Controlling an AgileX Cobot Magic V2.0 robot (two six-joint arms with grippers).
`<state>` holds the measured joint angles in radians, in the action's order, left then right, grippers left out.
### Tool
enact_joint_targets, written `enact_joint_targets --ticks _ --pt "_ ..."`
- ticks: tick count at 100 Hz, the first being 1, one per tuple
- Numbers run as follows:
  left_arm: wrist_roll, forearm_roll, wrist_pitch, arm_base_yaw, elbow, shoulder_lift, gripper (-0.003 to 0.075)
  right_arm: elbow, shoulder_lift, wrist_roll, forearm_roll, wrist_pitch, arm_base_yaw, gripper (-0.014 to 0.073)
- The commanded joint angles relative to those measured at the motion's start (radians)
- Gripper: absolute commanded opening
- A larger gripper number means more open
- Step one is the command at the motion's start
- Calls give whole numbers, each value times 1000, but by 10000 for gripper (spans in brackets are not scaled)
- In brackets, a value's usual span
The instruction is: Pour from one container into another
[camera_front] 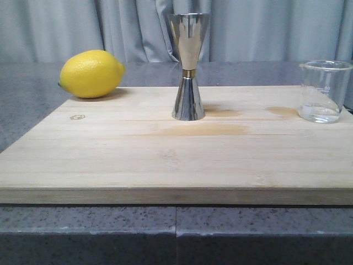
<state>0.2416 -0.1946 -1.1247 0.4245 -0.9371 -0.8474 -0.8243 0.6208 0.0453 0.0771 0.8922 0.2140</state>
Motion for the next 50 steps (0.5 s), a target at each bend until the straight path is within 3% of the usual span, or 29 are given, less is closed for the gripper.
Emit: enact_joint_targets --ticks 1,23,33,50 --pt "40 -21 44 3 12 73 546 4 -52 10 17 -63 -7 573" --pt "40 -21 52 3 37 154 529 20 -129 10 19 -59 -7 538" --pt "40 -21 52 3 37 154 447 20 -130 10 19 -58 -7 385" --pt "40 -21 56 3 37 154 232 20 -130 10 19 -58 -7 120"
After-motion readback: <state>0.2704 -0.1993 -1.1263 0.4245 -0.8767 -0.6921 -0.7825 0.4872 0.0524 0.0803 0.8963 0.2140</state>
